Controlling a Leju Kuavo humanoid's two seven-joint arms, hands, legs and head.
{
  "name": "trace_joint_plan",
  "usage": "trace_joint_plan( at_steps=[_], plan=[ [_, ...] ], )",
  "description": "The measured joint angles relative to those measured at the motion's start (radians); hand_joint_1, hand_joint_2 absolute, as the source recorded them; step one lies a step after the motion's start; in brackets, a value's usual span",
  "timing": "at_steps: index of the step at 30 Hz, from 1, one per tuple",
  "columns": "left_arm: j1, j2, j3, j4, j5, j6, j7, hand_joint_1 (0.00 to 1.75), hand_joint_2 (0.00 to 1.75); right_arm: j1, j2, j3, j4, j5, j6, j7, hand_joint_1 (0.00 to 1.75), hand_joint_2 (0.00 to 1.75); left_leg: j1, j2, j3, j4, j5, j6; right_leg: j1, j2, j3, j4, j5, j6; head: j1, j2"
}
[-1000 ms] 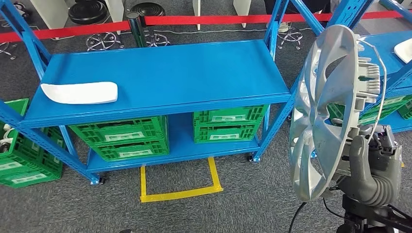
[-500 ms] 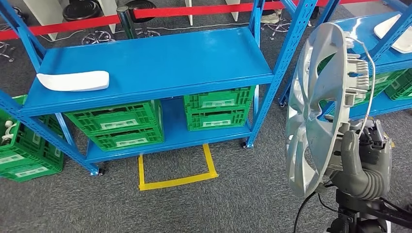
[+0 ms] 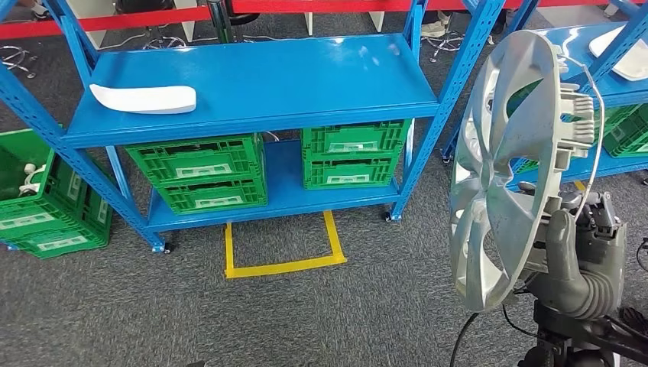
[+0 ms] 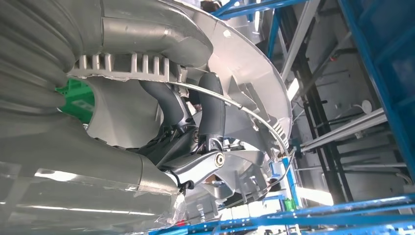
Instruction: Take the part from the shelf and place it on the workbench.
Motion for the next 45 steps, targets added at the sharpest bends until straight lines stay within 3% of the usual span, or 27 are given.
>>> trace_joint_plan(
  at_steps=[2,3,4,6,8,10,11,12,14,16,18,20,22,24,26,27,29,31,33,34,37,39,41,42,43,44,45],
  plan=[
    [-0.001,0.0,-0.001,0.0,-0.004,0.0,-0.003,0.0,1.75,-0.009,0.002,0.002,0.001,0.001,0.006,-0.004,1.75,1.75,-0.004,0.002,-0.015,0.002,0.018,-0.007,0.004,0.004,0.105,-0.162,0.015,-0.012,0.005,0.0],
    [-0.001,0.001,-0.001,0.0,-0.005,0.0,-0.005,0.0,1.75,-0.014,0.004,0.003,0.001,0.002,0.01,-0.008,1.75,1.75,-0.004,0.004,-0.021,0.002,0.028,-0.012,0.006,0.007,0.137,-0.218,0.009,-0.017,0.005,0.0],
    [-0.001,0.001,-0.002,0.0,-0.005,0.001,-0.007,0.0,1.75,-0.02,0.005,0.004,0.003,0.001,0.015,-0.011,1.75,1.75,-0.004,0.007,-0.026,0.002,0.038,-0.017,0.01,0.008,0.15,-0.246,0.005,-0.023,0.005,0.0],
    [-0.001,0.003,-0.004,0.0,-0.006,0.001,-0.011,0.0,1.75,-0.028,0.007,0.007,0.008,-0.002,0.024,-0.017,1.75,1.75,-0.002,0.011,-0.037,0.004,0.046,-0.029,0.012,0.006,0.135,-0.254,0.019,-0.035,0.005,0.0],
    [0.0,0.004,-0.006,0.0,-0.006,0.002,-0.013,0.0,1.75,-0.034,0.01,0.01,0.014,-0.004,0.029,-0.02,1.75,1.75,0.001,0.008,-0.06,0.051,-0.014,-0.039,0.01,0.002,0.109,-0.258,0.045,-0.048,-0.001,0.0],
    [0.0,0.004,-0.007,0.0,-0.006,0.002,-0.013,0.0,1.75,-0.038,0.014,0.013,0.02,-0.004,0.031,-0.022,1.75,1.75,0.007,0.0,-0.092,0.169,-0.122,-0.047,0.011,-0.002,0.076,-0.256,0.069,-0.057,-0.014,0.0],
    [0.0,0.005,-0.007,0.0,-0.006,0.002,-0.013,0.0,1.75,-0.04,0.015,0.014,0.022,-0.005,0.031,-0.022,1.75,1.75,0.009,-0.003,-0.103,0.233,-0.156,-0.051,0.012,-0.003,0.059,-0.253,0.08,-0.059,-0.018,0.0],
    [0.0,0.005,-0.008,0.0,-0.007,0.001,-0.013,0.0,1.75,-0.041,0.016,0.015,0.024,-0.005,0.031,-0.022,1.75,1.75,0.01,-0.005,-0.105,0.28,-0.163,-0.053,0.013,-0.005,0.04,-0.248,0.091,-0.059,-0.021,0.0],
    [0.0,0.006,-0.009,0.0,-0.008,0.001,-0.012,0.0,1.75,-0.044,0.019,0.017,0.026,-0.005,0.032,-0.022,1.75,1.75,0.01,-0.005,-0.066,0.284,-0.114,-0.054,0.013,-0.007,0.001,-0.232,0.108,-0.055,-0.026,0.0],
    [-0.001,0.006,-0.013,0.0,-0.01,0.0,-0.01,0.0,1.75,-0.047,0.022,0.021,0.027,-0.004,0.032,-0.022,1.75,1.75,0.009,-0.003,0.039,0.161,-0.075,-0.05,0.014,-0.008,-0.033,-0.208,0.118,-0.049,-0.031,0.0],
    [-0.004,0.006,-0.017,0.0,-0.012,0.0,-0.009,0.0,1.75,-0.05,0.024,0.027,0.027,-0.002,0.033,-0.022,1.75,1.75,0.008,-0.003,0.134,0.023,-0.098,-0.042,0.016,-0.01,-0.052,-0.188,0.127,-0.042,-0.032,0.0],
    [-0.006,0.007,-0.02,0.0,-0.013,0.0,-0.009,0.0,1.75,-0.055,0.026,0.032,0.028,0.009,0.034,-0.019,1.75,1.75,0.006,-0.003,0.154,-0.025,-0.115,-0.03,0.016,-0.011,-0.059,-0.183,0.141,-0.031,-0.03,0.0],
    [-0.005,0.007,-0.023,0.0,-0.011,0.0,-0.01,0.0,1.75,-0.063,0.027,0.039,0.031,0.035,0.035,-0.011,1.75,1.75,0.01,-0.001,0.137,-0.027,-0.098,-0.016,0.014,-0.008,-0.071,-0.174,0.132,-0.02,-0.031,0.0],
    [-0.005,0.007,-0.025,0.0,-0.006,0.0,-0.014,0.0,1.75,-0.073,0.027,0.05,0.034,0.071,0.037,0.002,1.75,1.75,0.013,0.003,0.112,-0.029,-0.073,-0.004,0.009,-0.004,-0.095,-0.108,0.056,-0.007,-0.023,0.0],
    [-0.006,0.009,-0.025,0.0,0.003,0.002,-0.017,0.0,1.75,-0.087,0.028,0.064,0.037,0.097,0.042,0.012,1.75,1.75,0.012,0.006,0.084,-0.028,-0.05,-0.001,0.003,-0.003,-0.121,0.021,-0.039,0.003,-0.01,0.0],
    [-0.006,0.01,-0.025,0.0,0.006,0.003,-0.018,0.0,1.75,-0.095,0.029,0.072,0.039,0.103,0.046,0.015,1.75,1.75,0.011,0.009,0.069,-0.027,-0.039,-0.002,0.001,-0.002,-0.124,0.075,-0.059,0.006,-0.006,0.0],
    [-0.006,0.014,-0.025,0.0,0.01,0.006,-0.016,0.0,1.75,-0.11,0.032,0.089,0.047,0.105,0.055,0.016,1.75,1.75,0.01,0.014,0.041,-0.024,-0.019,-0.005,-0.001,-0.002,-0.093,0.093,-0.035,0.007,-0.001,0.0],
    [-0.006,0.018,-0.025,0.0,0.015,0.01,-0.011,0.0,1.75,-0.121,0.033,0.105,0.056,0.105,0.062,0.016,1.75,1.75,0.01,0.017,0.022,-0.021,-0.003,-0.012,-0.001,0.001,0.001,-0.03,0.02,0.003,0.005,0.0],
    [-0.008,0.021,-0.025,0.0,0.021,0.016,-0.007,0.0,1.75,-0.13,0.034,0.12,0.066,0.105,0.066,0.015,1.75,1.75,0.006,0.019,0.01,-0.019,0.013,-0.021,0.0,0.009,0.098,-0.184,0.035,-0.007,0.009,0.0],
    [-0.009,0.023,-0.025,0.0,0.024,0.018,-0.006,0.0,1.75,-0.134,0.034,0.126,0.07,0.105,0.067,0.015,1.75,1.75,0.005,0.021,0.005,-0.019,0.022,-0.026,0.002,0.012,0.123,-0.227,0.031,-0.012,0.009,0.0],
    [-0.009,0.028,-0.025,0.0,0.028,0.022,-0.003,0.0,1.75,-0.139,0.036,0.144,0.082,0.105,0.069,0.014,1.75,1.75,0.005,0.022,-0.015,-0.011,0.03,-0.042,0.003,0.007,0.111,-0.253,0.037,-0.028,0.005,0.0],
    [-0.009,0.031,-0.025,0.0,0.029,0.024,0.004,0.0,1.75,-0.141,0.037,0.156,0.09,0.105,0.069,0.014,1.75,1.75,0.007,0.011,-0.043,0.05,-0.038,-0.052,0.003,0.001,0.088,-0.255,0.057,-0.046,-0.005,0.0],
    [-0.009,0.035,-0.025,0.0,0.03,0.027,0.019,0.0,1.75,-0.142,0.037,0.166,0.098,0.105,0.069,0.016,1.75,1.75,0.01,0.0,-0.082,0.177,-0.138,-0.057,0.008,-0.003,0.061,-0.25,0.075,-0.056,-0.02,0.0],
    [-0.009,0.038,-0.025,0.0,0.03,0.028,0.029,0.0,1.75,-0.142,0.037,0.172,0.102,0.105,0.069,0.018,1.75,1.75,0.01,-0.003,-0.095,0.238,-0.164,-0.057,0.011,-0.004,0.046,-0.246,0.082,-0.058,-0.026,0.0],
    [-0.009,0.04,-0.025,0.0,0.03,0.029,0.038,0.0,1.75,-0.142,0.037,0.178,0.106,0.104,0.068,0.02,1.75,1.75,0.01,-0.004,-0.096,0.275,-0.164,-0.056,0.015,-0.005,0.03,-0.24,0.089,-0.059,-0.03,0.0],
    [-0.009,0.043,-0.025,0.0,0.029,0.03,0.046,0.0,1.75,-0.142,0.036,0.184,0.11,0.103,0.067,0.021,1.75,1.75,0.009,-0.004,-0.082,0.279,-0.143,-0.053,0.019,-0.007,0.015,-0.234,0.094,-0.059,-0.033,0.0],
    [-0.009,0.045,-0.025,0.0,0.029,0.033,0.052,0.0,1.75,-0.141,0.036,0.189,0.114,0.102,0.066,0.021,1.75,1.75,0.008,-0.004,-0.051,0.247,-0.11,-0.048,0.022,-0.008,0.002,-0.227,0.098,-0.059,-0.034,0.0]
  ],
)
